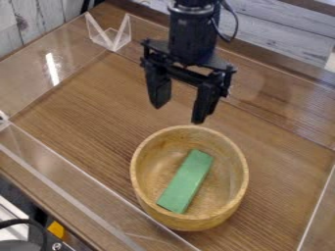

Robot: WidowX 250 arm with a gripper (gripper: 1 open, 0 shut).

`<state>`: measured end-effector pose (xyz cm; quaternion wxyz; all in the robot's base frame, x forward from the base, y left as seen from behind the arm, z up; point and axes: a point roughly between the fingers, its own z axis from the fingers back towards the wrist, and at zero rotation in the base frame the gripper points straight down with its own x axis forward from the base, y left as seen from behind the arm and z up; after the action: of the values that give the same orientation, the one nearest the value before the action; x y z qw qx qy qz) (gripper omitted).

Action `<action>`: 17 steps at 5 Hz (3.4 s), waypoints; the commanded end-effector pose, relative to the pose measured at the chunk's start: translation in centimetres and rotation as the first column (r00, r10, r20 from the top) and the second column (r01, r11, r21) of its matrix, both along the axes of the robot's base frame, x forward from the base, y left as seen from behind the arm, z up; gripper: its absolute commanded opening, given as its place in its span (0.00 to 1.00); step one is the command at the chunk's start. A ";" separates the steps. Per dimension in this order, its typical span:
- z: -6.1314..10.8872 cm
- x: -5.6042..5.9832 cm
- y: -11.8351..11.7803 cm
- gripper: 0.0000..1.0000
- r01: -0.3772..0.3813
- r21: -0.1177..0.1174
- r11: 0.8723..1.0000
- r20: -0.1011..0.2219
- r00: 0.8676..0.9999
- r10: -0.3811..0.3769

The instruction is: Remove the green block from inside the brown bowl and put it on the table

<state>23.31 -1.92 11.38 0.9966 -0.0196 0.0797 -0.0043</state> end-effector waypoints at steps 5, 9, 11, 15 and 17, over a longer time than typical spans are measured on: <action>0.1 -2.9 -1.9 1.00 -0.006 -0.022 1.000 0.046 0.999 0.007; -1.6 -3.6 -3.8 1.00 -0.031 -0.039 0.999 0.095 0.995 0.034; -2.8 -3.3 -4.0 1.00 -0.040 -0.043 0.998 0.112 0.993 0.045; -5.2 -2.6 -4.5 1.00 -0.059 -0.056 0.997 0.126 0.990 0.066; -5.3 -2.8 -4.6 0.00 -0.063 -0.057 0.996 0.122 0.990 0.070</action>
<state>20.21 -6.38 5.60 0.9980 -0.0468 0.0285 0.0304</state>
